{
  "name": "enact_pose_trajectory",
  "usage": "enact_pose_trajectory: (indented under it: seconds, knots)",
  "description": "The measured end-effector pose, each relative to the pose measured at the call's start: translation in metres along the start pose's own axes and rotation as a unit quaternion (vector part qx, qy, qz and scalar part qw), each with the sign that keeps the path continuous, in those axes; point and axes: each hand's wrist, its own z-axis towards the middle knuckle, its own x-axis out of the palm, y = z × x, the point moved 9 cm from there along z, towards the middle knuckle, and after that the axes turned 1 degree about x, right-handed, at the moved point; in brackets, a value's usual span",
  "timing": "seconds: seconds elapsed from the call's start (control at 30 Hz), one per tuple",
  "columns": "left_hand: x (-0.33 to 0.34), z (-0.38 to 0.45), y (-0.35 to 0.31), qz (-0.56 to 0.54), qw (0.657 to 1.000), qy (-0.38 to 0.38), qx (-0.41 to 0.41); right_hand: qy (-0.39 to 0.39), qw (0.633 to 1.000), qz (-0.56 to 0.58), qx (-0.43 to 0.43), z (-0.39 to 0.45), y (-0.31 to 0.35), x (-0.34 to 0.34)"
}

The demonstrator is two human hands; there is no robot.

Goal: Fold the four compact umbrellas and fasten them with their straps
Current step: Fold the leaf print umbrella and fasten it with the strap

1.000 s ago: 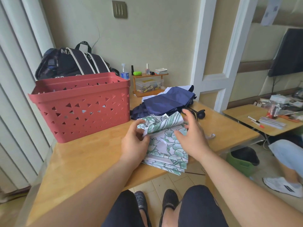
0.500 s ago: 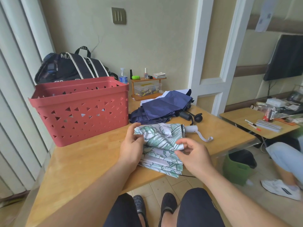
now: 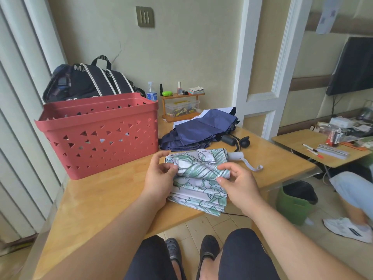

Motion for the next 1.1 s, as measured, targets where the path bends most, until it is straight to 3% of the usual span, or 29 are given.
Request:
enact_pose_trajectory:
  seconds: [0.2, 0.33, 0.63, 0.8, 1.1]
  knots:
    - [0.000, 0.005, 0.010, -0.048, 0.997, -0.009, -0.054, -0.019, 1.000, -0.008, 0.002, 0.002, -0.001, 0.002]
    - [0.008, 0.001, -0.001, 0.050, 0.998, 0.023, 0.010, -0.031, 0.999, 0.007, 0.005, 0.002, 0.000, -0.002]
    - [0.005, 0.001, -0.004, 0.002, 0.998, 0.011, 0.062, -0.021, 0.999, 0.040, 0.022, 0.002, 0.002, -0.002]
    - [0.010, -0.008, -0.016, 0.104, 0.987, 0.016, 0.118, 0.001, 0.999, 0.050, 0.023, -0.001, 0.008, 0.000]
    - [0.006, -0.008, -0.013, 0.151, 0.984, -0.002, 0.092, -0.025, 0.998, 0.059, 0.022, 0.001, 0.005, -0.003]
